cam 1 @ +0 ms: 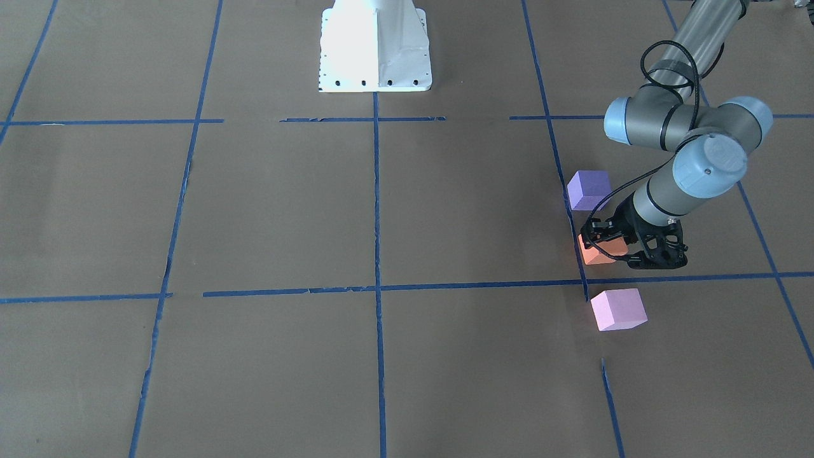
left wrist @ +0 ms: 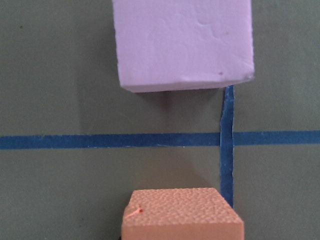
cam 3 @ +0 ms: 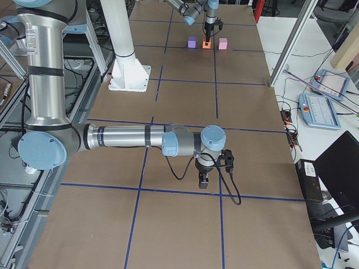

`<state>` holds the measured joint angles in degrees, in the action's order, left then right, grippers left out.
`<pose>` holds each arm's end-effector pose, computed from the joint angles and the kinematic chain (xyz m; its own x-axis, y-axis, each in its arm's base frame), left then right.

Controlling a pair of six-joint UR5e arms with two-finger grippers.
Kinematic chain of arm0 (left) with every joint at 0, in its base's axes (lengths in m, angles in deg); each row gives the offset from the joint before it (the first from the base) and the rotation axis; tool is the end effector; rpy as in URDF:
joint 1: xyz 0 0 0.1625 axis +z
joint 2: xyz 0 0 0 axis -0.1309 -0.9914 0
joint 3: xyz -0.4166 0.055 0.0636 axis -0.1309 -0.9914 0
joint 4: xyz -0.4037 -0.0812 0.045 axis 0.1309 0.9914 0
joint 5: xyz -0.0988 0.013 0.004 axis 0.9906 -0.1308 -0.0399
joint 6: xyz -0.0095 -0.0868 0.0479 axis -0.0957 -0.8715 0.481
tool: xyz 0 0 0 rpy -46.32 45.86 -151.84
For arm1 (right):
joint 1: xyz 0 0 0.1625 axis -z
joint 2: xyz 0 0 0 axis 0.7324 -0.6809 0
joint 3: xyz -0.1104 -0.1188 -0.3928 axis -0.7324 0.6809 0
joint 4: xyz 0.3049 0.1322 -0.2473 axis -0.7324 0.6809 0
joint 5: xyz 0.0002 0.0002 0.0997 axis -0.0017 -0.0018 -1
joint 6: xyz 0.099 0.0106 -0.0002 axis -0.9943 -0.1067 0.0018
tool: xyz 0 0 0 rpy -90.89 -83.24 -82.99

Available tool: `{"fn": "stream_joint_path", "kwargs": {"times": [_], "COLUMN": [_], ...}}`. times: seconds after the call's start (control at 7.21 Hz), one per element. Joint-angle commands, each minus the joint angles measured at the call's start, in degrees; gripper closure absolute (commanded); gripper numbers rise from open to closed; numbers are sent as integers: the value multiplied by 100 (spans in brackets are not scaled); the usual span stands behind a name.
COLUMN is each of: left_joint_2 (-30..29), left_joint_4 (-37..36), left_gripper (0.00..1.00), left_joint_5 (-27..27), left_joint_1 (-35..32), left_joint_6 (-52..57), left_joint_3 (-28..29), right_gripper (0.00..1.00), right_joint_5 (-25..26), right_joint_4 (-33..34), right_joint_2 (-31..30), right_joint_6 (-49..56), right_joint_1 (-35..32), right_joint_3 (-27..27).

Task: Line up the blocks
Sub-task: 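Lower the orange cube onto the table and open the left gripper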

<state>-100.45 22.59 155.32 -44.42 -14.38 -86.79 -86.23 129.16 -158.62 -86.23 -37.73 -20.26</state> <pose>0.3402 -0.5548 0.4852 0.6801 0.0230 -0.7328 -0.0382 0.9993 -0.0041 0.0184 -0.4901 0.6359 0.7021 -0.0388 0.7110 0.0525 0.9986 0.0027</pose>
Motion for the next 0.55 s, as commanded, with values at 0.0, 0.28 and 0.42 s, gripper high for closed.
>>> {"fn": "stream_joint_path", "kwargs": {"times": [0.0,0.28,0.42], "left_joint_2": [25,121,252], "left_joint_4": [9,0,-35], "left_gripper": [0,0,0], "left_joint_5": [-155,-200,-218], "left_joint_1": [-17,-201,-394], "left_joint_6": [7,-1,-10], "left_joint_3": [-74,-555,-871], "right_gripper": [0,0,0], "right_joint_5": [0,0,0], "right_joint_4": [5,5,-4], "right_joint_2": [0,0,0], "right_joint_6": [0,0,0], "right_joint_1": [0,0,0], "right_joint_3": [0,0,0]}}
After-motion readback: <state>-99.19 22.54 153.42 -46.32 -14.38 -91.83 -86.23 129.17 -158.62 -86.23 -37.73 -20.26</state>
